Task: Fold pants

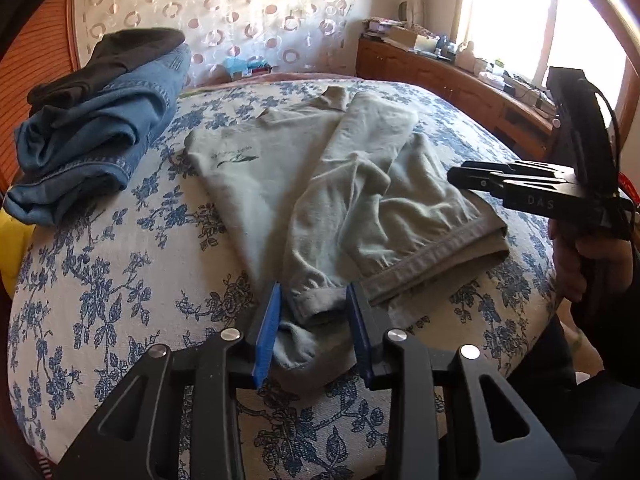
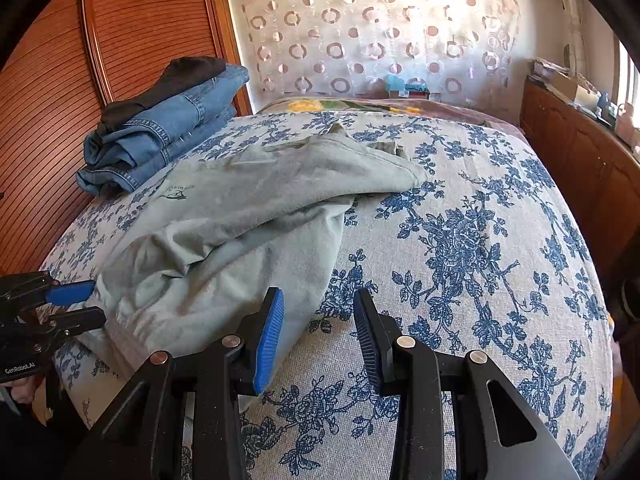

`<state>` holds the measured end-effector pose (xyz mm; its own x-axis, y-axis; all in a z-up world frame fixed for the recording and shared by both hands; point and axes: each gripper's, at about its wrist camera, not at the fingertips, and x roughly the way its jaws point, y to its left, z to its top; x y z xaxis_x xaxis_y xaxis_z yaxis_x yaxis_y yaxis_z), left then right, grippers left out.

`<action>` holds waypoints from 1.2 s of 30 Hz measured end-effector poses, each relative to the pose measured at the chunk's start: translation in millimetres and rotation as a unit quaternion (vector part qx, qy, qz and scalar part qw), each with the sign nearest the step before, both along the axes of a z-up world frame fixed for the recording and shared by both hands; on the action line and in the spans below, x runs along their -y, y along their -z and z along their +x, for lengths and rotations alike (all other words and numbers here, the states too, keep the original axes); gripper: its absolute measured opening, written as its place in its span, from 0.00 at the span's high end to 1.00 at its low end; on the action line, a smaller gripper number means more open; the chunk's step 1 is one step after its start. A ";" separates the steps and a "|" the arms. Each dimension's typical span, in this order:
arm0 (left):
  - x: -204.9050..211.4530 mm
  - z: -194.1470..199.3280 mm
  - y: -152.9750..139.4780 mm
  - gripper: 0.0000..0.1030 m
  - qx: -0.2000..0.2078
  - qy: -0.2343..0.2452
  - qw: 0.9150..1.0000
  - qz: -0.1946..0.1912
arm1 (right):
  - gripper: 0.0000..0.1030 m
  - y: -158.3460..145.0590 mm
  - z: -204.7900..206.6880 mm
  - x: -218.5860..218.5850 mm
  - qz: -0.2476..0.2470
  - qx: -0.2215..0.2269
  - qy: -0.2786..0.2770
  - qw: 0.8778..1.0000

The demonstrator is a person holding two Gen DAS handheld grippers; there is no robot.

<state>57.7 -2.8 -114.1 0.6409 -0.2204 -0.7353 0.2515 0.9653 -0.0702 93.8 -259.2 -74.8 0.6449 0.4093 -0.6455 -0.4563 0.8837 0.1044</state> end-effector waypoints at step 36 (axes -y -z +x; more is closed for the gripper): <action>-28.1 -10.8 -33.0 0.53 0.036 -0.024 0.999 -0.014 | 0.63 1.6 1.2 4.6 0.010 -0.001 0.005 1.000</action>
<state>46.9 25.3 -81.1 0.7015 -0.2088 -0.6814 0.2109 0.9741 -0.0813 95.0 -263.8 -76.4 0.6469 0.4168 -0.6387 -0.4478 0.8855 0.1243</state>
